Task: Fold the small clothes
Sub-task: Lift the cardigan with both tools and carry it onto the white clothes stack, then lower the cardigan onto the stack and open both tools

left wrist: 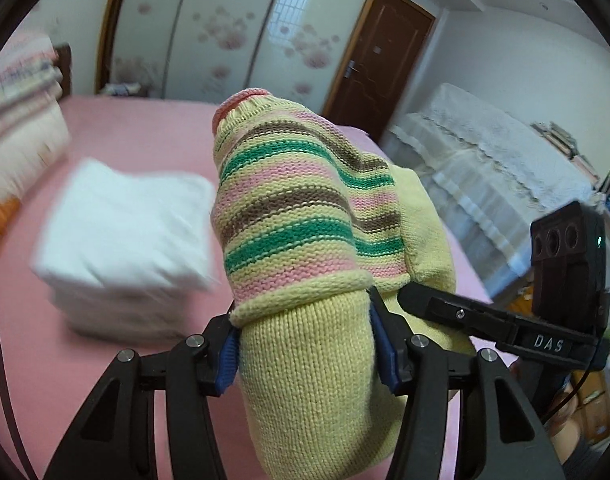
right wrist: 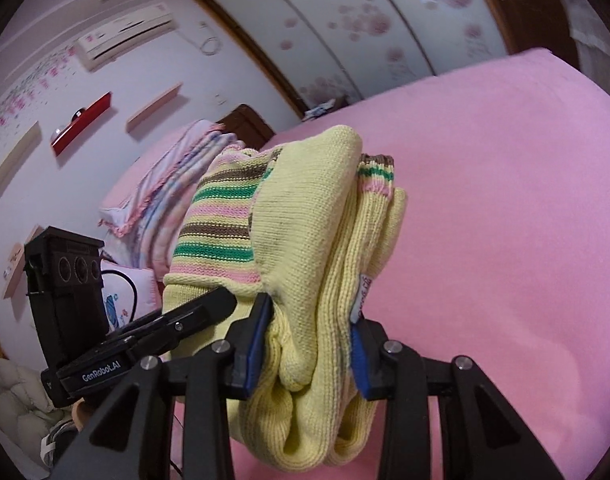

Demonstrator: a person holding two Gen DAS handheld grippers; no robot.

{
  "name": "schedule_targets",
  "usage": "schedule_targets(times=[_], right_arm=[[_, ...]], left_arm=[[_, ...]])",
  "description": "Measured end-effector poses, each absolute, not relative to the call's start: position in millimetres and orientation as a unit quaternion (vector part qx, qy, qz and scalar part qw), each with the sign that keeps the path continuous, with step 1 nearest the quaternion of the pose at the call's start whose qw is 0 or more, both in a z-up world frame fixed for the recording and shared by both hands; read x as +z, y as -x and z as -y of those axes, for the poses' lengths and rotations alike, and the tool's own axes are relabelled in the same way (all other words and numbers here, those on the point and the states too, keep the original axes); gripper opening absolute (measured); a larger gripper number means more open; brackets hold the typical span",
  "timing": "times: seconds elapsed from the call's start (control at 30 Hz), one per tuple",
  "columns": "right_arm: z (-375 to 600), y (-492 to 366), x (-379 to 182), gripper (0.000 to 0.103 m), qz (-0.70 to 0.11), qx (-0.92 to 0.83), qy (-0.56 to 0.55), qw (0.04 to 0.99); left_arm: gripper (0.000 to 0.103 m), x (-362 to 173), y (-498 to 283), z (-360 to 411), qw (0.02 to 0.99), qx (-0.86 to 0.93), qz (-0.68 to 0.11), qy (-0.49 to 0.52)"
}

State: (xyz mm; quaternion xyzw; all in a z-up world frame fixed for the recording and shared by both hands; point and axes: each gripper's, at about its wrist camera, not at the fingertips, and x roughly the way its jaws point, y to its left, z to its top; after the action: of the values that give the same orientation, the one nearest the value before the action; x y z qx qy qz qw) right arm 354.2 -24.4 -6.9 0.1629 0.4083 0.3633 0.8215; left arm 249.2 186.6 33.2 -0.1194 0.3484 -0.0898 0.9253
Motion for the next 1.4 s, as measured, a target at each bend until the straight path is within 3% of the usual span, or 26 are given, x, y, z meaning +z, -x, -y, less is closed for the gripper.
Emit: schedule_targets(times=[0.27, 0.5, 0.83, 1.07, 1.13, 1.23, 1.37, 1.4], right_arm=[[-108.8, -420.7, 9.9, 0.036, -0.412, 0.352, -0.155, 0.826], [-175.8, -481.4, -31.0, 0.036, -0.449, 0.325, -0.200, 0.808], [-207.7, -516.9, -94.7, 0.036, -0.494, 0.281, -0.220, 0.793], [-210.5, -520.3, -99.6, 0.036, -0.491, 0.290, -0.233, 0.788], [-212.1, -520.7, -102.0, 0.036, -0.490, 0.293, -0.229, 0.788], [-216.9, -520.6, -106.2, 0.039, -0.494, 0.289, -0.221, 0.789], [-218.7, -513.2, -106.0, 0.048, -0.484, 0.291, -0.182, 0.805], [-218.6, -512.4, -105.9, 0.055, -0.483, 0.290, -0.174, 0.808]], left_arm=[[0.054, 59.9, -326.5, -296.1, 0.924, -0.037, -0.374, 0.062], [0.054, 20.0, -395.3, -359.3, 0.912, -0.020, -0.402, 0.071], [0.058, -56.2, -445.4, -384.4, 0.898, -0.007, -0.434, 0.075], [0.058, -56.8, -445.1, -394.0, 0.903, -0.008, -0.422, 0.076], [0.064, -59.1, -443.0, -396.2, 0.904, -0.004, -0.421, 0.074], [0.091, -66.2, -435.6, -396.2, 0.911, 0.023, -0.408, 0.059], [0.096, -76.8, -421.4, -404.5, 0.920, 0.013, -0.383, 0.079], [0.097, -78.9, -417.6, -405.7, 0.922, 0.012, -0.380, 0.081]])
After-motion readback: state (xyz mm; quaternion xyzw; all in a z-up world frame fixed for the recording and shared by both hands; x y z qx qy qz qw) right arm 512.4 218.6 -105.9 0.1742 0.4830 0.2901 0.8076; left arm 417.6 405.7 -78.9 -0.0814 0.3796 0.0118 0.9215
